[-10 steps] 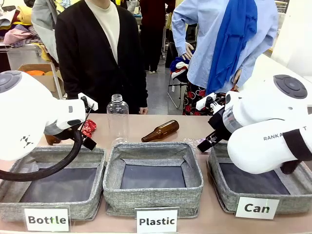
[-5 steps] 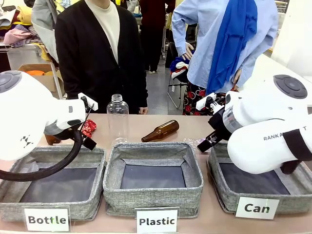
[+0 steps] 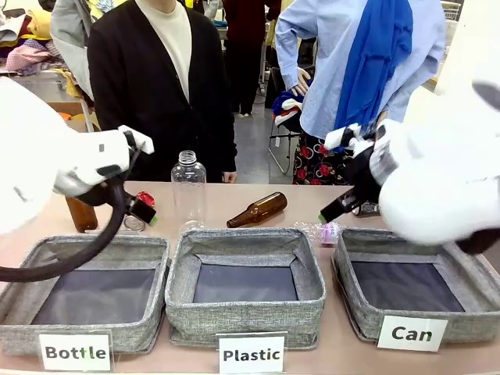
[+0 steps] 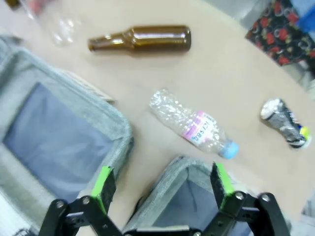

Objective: Sort the can waste into the basket.
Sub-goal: Pick up the can waste from the table and place it in the right Fabric basket.

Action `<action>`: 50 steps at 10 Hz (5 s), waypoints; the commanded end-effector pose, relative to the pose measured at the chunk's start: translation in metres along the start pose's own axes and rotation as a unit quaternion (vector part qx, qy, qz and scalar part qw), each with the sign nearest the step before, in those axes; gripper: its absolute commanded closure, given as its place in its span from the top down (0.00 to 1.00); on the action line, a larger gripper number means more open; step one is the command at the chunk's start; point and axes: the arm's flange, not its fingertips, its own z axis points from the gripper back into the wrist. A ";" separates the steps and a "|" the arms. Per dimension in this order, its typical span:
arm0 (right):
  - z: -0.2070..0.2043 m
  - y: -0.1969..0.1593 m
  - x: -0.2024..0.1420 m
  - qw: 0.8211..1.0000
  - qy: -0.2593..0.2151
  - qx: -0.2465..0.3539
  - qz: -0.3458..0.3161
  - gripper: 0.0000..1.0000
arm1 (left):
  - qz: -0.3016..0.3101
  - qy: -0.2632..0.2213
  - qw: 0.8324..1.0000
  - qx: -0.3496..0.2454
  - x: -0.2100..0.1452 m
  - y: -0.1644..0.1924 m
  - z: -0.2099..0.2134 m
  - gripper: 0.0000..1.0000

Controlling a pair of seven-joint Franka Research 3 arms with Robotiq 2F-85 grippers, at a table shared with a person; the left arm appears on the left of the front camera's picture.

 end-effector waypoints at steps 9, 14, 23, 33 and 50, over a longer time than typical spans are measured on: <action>0.150 -0.172 -0.162 0.870 -0.049 0.304 -0.386 1.00 | 0.222 -0.237 0.896 -0.303 -0.255 0.153 0.164 1.00; 0.124 -0.220 -0.215 0.803 -0.099 0.310 -0.500 1.00 | 0.377 -0.251 0.834 -0.315 -0.276 0.182 0.109 1.00; 0.148 -0.243 -0.222 0.798 -0.089 0.321 -0.502 1.00 | 0.309 -0.156 0.877 -0.334 -0.259 0.221 0.162 1.00; 0.148 -0.243 -0.222 0.798 -0.089 0.321 -0.502 1.00 | 0.215 0.114 0.946 -0.214 -0.041 0.124 0.100 1.00; 0.148 -0.243 -0.222 0.798 -0.089 0.321 -0.502 1.00 | 0.112 0.160 0.955 -0.222 0.027 0.132 0.058 1.00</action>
